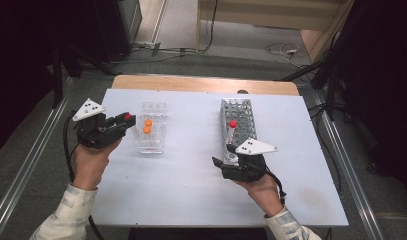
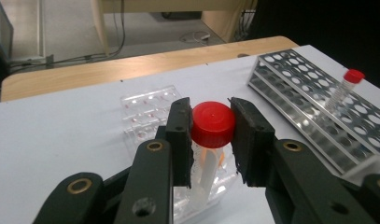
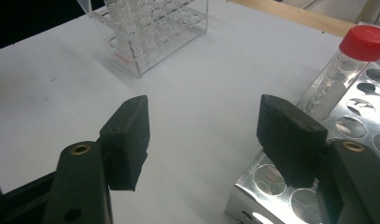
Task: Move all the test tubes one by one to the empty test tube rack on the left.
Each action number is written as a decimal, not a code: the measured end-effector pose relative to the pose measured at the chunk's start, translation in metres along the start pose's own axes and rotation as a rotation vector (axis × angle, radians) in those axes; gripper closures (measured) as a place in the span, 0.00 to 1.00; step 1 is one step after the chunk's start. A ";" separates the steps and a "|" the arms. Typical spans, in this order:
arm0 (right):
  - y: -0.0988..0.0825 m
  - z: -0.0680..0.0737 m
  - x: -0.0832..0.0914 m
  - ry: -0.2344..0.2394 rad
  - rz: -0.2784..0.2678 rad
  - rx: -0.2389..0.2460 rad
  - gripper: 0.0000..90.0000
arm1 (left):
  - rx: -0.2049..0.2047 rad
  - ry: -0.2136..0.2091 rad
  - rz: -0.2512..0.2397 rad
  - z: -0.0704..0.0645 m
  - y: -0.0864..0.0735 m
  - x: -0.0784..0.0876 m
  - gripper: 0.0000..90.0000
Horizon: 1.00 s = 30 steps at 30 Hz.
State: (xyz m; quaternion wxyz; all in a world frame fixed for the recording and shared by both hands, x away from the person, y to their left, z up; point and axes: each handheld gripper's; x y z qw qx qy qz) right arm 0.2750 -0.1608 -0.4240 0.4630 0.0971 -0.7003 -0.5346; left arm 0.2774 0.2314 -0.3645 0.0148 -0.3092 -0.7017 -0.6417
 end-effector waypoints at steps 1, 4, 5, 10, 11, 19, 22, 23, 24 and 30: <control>0.000 0.000 0.000 0.000 0.000 0.001 0.37 | 0.002 0.004 -0.005 0.001 0.002 -0.001 0.78; 0.000 0.000 -0.001 -0.001 -0.001 -0.002 0.37 | 0.001 0.019 -0.014 0.001 0.010 -0.003 0.78; -0.001 0.000 -0.001 -0.002 0.000 0.000 0.37 | 0.000 0.025 -0.016 0.002 0.012 -0.005 0.78; -0.001 -0.001 0.000 -0.003 0.000 -0.004 0.37 | -0.002 0.052 -0.023 0.002 0.017 -0.013 0.79; -0.001 -0.001 0.000 -0.003 -0.001 -0.005 0.37 | -0.003 0.055 -0.021 0.003 0.017 -0.014 0.79; -0.001 -0.003 0.001 -0.005 -0.003 -0.004 0.37 | -0.006 0.082 -0.021 0.003 0.015 -0.025 0.78; -0.001 -0.002 0.002 -0.005 -0.004 -0.004 0.37 | -0.008 0.094 -0.017 0.004 0.013 -0.029 0.78; -0.001 -0.002 0.002 -0.005 -0.004 -0.005 0.37 | -0.005 0.096 -0.016 0.004 0.012 -0.031 0.78; -0.001 -0.002 0.002 -0.005 -0.004 -0.005 0.37 | -0.006 0.099 -0.009 0.005 0.010 -0.032 0.78; -0.002 -0.003 0.002 -0.008 -0.003 -0.011 0.37 | -0.005 0.106 -0.003 0.005 -0.001 -0.042 0.78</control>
Point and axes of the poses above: each handheld gripper's, and its own axes: x roughly backward along the jaws, y roughly out of its top, z roughly to its left, and after that the axes turned 2 degrees about x, right-handed
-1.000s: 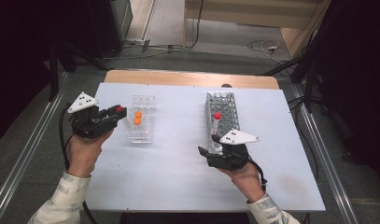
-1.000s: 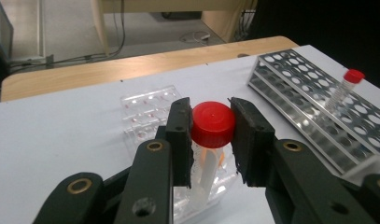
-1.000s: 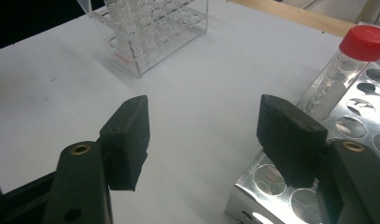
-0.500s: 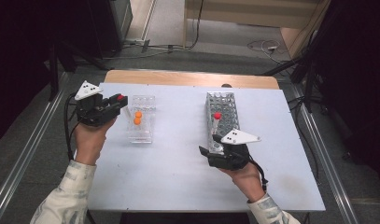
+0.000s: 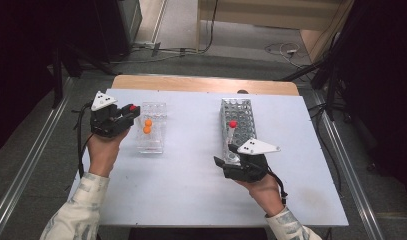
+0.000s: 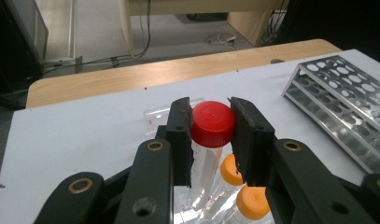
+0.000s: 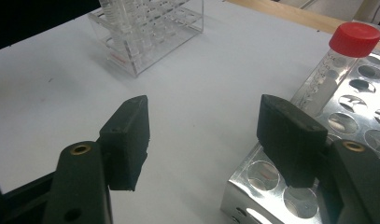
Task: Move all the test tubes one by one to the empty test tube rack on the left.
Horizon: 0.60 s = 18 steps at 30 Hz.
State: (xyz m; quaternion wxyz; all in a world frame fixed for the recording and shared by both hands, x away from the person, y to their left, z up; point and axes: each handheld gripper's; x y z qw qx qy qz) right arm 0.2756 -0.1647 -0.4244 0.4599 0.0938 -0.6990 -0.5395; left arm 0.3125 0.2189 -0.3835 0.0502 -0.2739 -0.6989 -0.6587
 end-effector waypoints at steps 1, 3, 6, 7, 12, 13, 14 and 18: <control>0.000 0.000 0.000 -0.001 0.000 0.001 0.37 | -0.002 0.003 0.002 0.000 -0.002 -0.001 0.78; 0.000 0.000 0.000 -0.002 0.000 0.000 0.37 | -0.003 0.006 0.003 -0.002 -0.005 -0.004 0.78; 0.000 0.000 0.000 -0.002 0.001 -0.002 0.37 | -0.013 0.017 0.008 -0.003 -0.010 -0.007 0.78; -0.001 0.000 0.000 -0.002 0.001 -0.002 0.37 | -0.014 0.018 0.012 -0.003 -0.012 -0.008 0.78; -0.001 -0.001 -0.001 -0.003 0.003 0.000 0.37 | -0.010 0.024 0.022 -0.004 -0.020 -0.012 0.78; -0.001 -0.001 -0.001 -0.003 0.005 -0.001 0.37 | -0.007 0.023 0.023 -0.004 -0.021 -0.013 0.78; -0.001 -0.001 -0.001 -0.003 0.005 0.000 0.37 | -0.008 0.023 0.026 -0.004 -0.022 -0.013 0.78; -0.001 0.000 -0.002 -0.006 0.009 0.002 0.37 | -0.003 0.018 0.030 -0.004 -0.024 -0.015 0.77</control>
Point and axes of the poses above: each handheld gripper's, and its own axes: x roughly backward along the jaws, y roughly out of its top, z roughly to its left, and after that the axes turned 2 degrees about x, right-handed
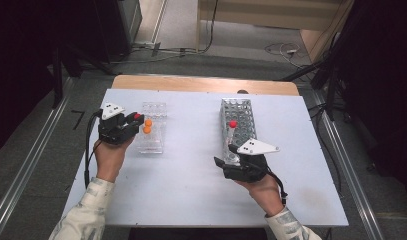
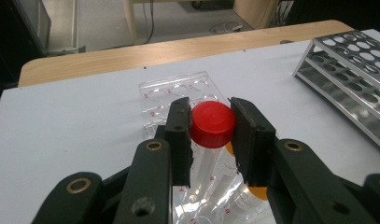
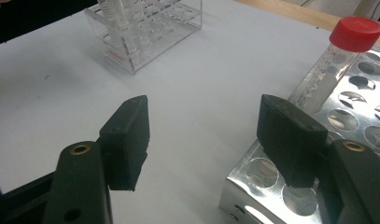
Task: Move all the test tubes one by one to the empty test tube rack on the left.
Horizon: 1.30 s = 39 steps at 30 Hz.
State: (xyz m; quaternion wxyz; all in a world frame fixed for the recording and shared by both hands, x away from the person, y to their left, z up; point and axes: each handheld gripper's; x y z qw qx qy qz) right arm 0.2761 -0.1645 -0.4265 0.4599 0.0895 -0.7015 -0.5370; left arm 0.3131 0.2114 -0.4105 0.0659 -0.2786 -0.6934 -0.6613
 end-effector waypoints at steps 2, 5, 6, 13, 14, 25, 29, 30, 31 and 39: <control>0.000 0.000 0.000 0.000 -0.001 0.000 0.37 | 0.001 -0.003 -0.004 0.000 0.000 0.001 0.76; 0.000 0.000 0.000 0.000 -0.002 0.002 0.37 | 0.000 -0.003 -0.012 -0.001 0.001 0.003 0.74; 0.000 0.000 0.000 0.000 -0.002 0.003 0.37 | 0.004 -0.005 -0.015 -0.001 0.001 0.003 0.74; 0.000 -0.002 0.001 -0.005 -0.005 0.000 0.37 | 0.024 -0.026 -0.026 -0.001 0.002 0.009 0.70; 0.000 -0.002 0.002 -0.006 -0.006 -0.002 0.37 | 0.031 -0.026 -0.026 -0.001 0.002 0.010 0.67; -0.001 -0.011 -0.001 -0.036 0.001 -0.023 0.33 | 0.055 -0.070 -0.010 -0.013 0.001 0.021 0.23; 0.000 -0.017 -0.004 -0.052 -0.004 -0.041 0.31 | 0.065 -0.089 -0.028 -0.016 0.002 0.028 0.21; 0.001 -0.019 -0.005 -0.058 -0.006 -0.049 0.31 | 0.063 -0.093 -0.032 -0.016 0.002 0.030 0.21; 0.001 -0.021 -0.007 -0.063 -0.006 -0.054 0.31 | 0.062 -0.094 -0.035 -0.017 0.002 0.031 0.21; 0.004 -0.041 -0.025 -0.134 0.004 -0.105 0.33 | 0.044 -0.109 -0.029 -0.024 0.001 0.031 0.21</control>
Point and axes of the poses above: each handheld gripper's, and its own axes: x roughly backward along the jaws, y roughly out of its top, z roughly to its left, and after that the axes turned 2 degrees about x, right-handed
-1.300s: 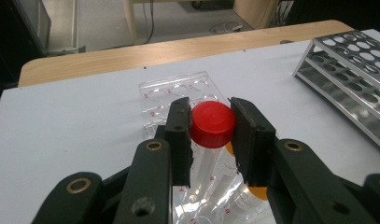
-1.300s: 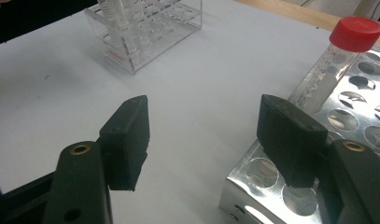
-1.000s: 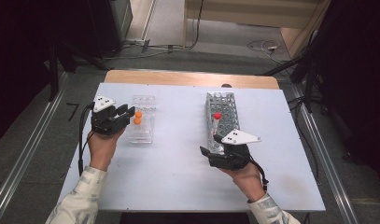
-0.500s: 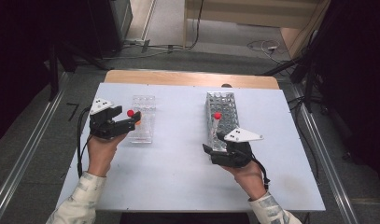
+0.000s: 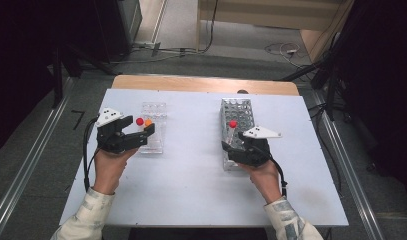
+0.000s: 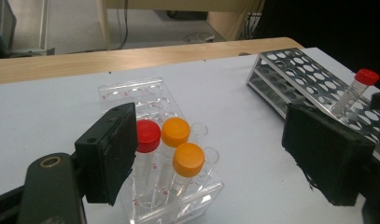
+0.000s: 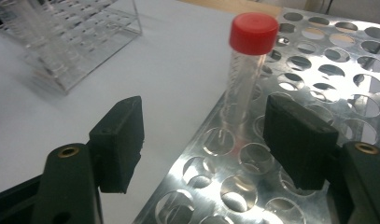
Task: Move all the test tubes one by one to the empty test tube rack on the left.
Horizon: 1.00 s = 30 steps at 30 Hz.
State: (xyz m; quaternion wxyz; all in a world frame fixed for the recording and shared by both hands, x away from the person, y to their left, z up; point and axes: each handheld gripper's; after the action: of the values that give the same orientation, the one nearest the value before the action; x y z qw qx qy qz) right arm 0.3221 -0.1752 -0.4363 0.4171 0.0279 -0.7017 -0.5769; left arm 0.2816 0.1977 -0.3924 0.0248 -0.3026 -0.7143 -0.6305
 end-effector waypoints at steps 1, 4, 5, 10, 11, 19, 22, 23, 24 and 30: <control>0.002 -0.001 -0.002 -0.012 0.003 -0.002 0.35 | 0.001 -0.003 0.000 -0.001 0.000 0.000 0.21; 0.008 -0.005 -0.009 -0.052 0.015 -0.009 0.43 | -0.002 -0.003 -0.001 -0.002 0.000 -0.001 0.21; 0.010 -0.005 -0.011 -0.060 0.014 -0.012 0.46 | -0.005 -0.005 0.000 -0.002 0.000 -0.001 0.21; 0.018 -0.005 -0.022 -0.095 0.068 -0.013 0.60 | -0.010 -0.005 0.008 -0.003 -0.001 -0.002 0.21; 0.018 -0.005 -0.023 -0.097 0.079 -0.014 0.62 | -0.011 -0.007 0.009 -0.003 -0.001 -0.002 0.21; 0.017 -0.007 -0.029 -0.101 0.092 -0.023 0.79 | -0.011 -0.006 0.011 -0.003 -0.002 -0.002 0.21; 0.018 -0.006 -0.027 -0.101 0.078 -0.022 0.79 | -0.012 -0.007 0.012 -0.003 -0.002 -0.003 0.21; 0.019 -0.006 -0.026 -0.101 0.072 -0.024 0.79 | -0.012 -0.006 0.013 -0.003 -0.002 -0.003 0.21; 0.020 -0.006 -0.024 -0.100 0.065 -0.025 0.79 | -0.012 -0.007 0.013 -0.003 -0.002 -0.003 0.21; 0.033 -0.005 -0.009 -0.096 0.022 -0.015 0.79 | -0.013 -0.007 0.012 -0.004 -0.002 -0.003 0.21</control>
State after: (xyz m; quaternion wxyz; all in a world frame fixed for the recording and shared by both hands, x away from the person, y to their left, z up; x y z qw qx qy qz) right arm 0.3453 -0.1634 -0.4138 0.3894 -0.0109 -0.7170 -0.5781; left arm 0.2813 0.1934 -0.3948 0.0242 -0.3092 -0.7083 -0.6341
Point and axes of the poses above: each handheld gripper's, and its own axes: x roughly backward along the jaws, y roughly out of its top, z roughly to its left, and after that the axes turned 2 degrees about x, right-handed
